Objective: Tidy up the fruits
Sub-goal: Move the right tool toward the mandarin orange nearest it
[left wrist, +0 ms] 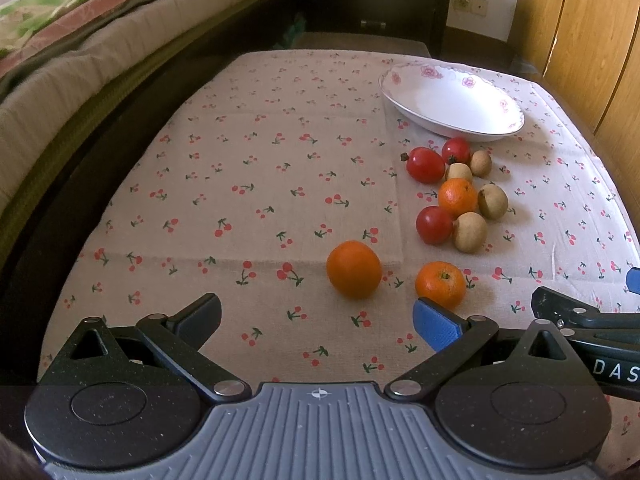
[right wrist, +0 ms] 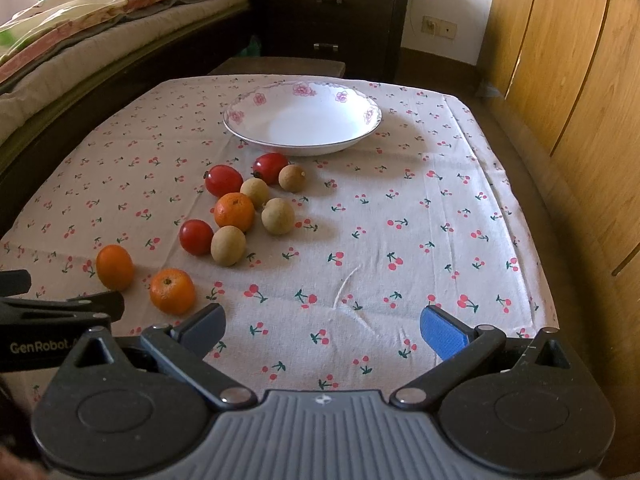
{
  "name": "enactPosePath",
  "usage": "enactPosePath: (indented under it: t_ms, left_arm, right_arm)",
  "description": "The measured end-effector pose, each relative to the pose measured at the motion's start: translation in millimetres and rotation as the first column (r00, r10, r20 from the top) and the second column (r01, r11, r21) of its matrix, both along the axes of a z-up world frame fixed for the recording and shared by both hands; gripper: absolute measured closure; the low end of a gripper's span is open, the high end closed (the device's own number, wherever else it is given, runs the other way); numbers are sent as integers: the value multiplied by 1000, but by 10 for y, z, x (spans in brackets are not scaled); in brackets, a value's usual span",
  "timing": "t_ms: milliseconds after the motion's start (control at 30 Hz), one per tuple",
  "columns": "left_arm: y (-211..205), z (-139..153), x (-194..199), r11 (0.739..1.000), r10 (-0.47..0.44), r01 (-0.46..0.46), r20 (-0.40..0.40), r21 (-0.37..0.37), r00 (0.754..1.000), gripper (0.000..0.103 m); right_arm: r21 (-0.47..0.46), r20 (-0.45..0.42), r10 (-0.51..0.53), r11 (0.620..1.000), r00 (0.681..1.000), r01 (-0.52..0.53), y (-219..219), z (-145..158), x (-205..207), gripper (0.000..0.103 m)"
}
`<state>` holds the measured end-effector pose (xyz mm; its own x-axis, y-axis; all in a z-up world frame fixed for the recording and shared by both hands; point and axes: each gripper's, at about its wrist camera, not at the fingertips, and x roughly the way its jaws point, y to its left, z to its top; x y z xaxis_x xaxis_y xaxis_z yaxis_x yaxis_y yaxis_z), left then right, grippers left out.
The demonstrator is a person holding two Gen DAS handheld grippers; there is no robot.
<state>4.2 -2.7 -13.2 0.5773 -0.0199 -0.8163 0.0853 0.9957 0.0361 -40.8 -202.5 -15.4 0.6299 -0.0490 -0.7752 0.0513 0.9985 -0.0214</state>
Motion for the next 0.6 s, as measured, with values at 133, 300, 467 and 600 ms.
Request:
enactPosePath:
  t_ms: [133,300,467,600]
  left_arm:
    - [3,-5,1,1000,2,-2,-4,-1,1000,0]
    - [7,-9,5,1000,6,-6,-10,-3,1000,0]
    - [13,-14,10,1000,10,-11,-14,-7,1000,0]
    - [15,-19,14,1000,14,-14,-19,-9,1000,0]
  right_arm:
    - [0,-1,0,1000,1000,0,-2,-2,-1,0]
    - [2,-5,-3,1000,1000,3,7,-14,7,0]
    - [2,-5,-3,1000,1000,3,9,-17,10,0]
    - [2,-5,-3,1000,1000,3,13,-19,12,0]
